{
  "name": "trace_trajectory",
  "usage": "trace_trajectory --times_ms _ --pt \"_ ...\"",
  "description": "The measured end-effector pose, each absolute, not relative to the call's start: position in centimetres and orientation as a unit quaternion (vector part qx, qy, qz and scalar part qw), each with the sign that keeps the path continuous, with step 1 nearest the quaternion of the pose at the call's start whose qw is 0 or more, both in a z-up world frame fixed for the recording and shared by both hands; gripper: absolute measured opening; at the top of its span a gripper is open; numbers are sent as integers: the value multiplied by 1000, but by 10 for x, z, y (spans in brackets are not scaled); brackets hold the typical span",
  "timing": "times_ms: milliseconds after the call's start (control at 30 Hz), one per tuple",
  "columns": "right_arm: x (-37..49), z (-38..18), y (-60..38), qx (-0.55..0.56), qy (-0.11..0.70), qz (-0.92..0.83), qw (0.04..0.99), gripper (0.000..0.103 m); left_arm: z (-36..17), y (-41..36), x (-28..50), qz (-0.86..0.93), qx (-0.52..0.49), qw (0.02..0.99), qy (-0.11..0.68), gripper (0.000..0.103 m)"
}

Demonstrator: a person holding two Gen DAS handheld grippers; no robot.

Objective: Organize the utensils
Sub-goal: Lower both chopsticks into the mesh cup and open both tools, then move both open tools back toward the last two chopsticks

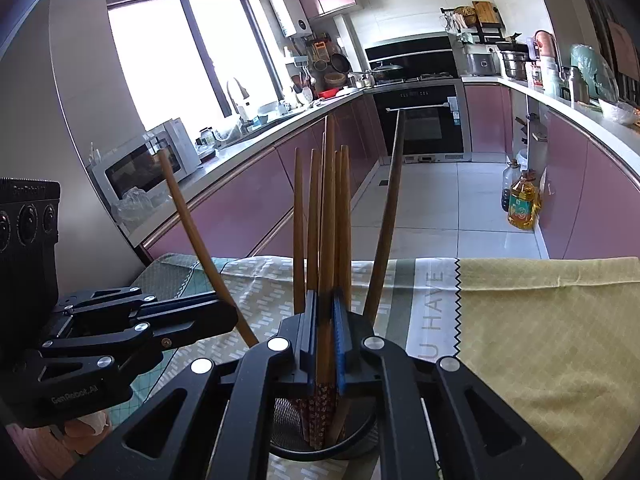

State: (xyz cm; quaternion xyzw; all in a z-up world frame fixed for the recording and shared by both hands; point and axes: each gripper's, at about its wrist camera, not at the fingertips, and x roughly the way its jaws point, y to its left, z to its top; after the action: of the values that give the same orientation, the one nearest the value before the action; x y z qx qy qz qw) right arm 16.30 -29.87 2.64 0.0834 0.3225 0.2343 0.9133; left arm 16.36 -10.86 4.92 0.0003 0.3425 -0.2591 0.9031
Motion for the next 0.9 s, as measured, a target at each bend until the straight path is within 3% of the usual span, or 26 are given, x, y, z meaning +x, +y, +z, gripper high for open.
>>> trace_trajectory --times_ms 300,500,667,733,800,900 --pt "149 29 -303 87 313 229 918 15 40 -109 153 -245 3 912 329 16" --pt "129 36 -303 82 290 235 924 37 40 -97 136 -222 4 925 308 33" --pt "106 41 -297 67 271 246 928 54 40 -87 118 -192 8 938 288 52" --pt "96 41 -295 62 265 249 929 60 39 -81 112 -183 9 941 285 64" --pt "89 38 -294 61 264 254 928 66 37 -76 106 -167 13 946 279 68" --pt "80 30 -290 59 270 256 926 73 31 -71 99 -141 17 951 275 87"
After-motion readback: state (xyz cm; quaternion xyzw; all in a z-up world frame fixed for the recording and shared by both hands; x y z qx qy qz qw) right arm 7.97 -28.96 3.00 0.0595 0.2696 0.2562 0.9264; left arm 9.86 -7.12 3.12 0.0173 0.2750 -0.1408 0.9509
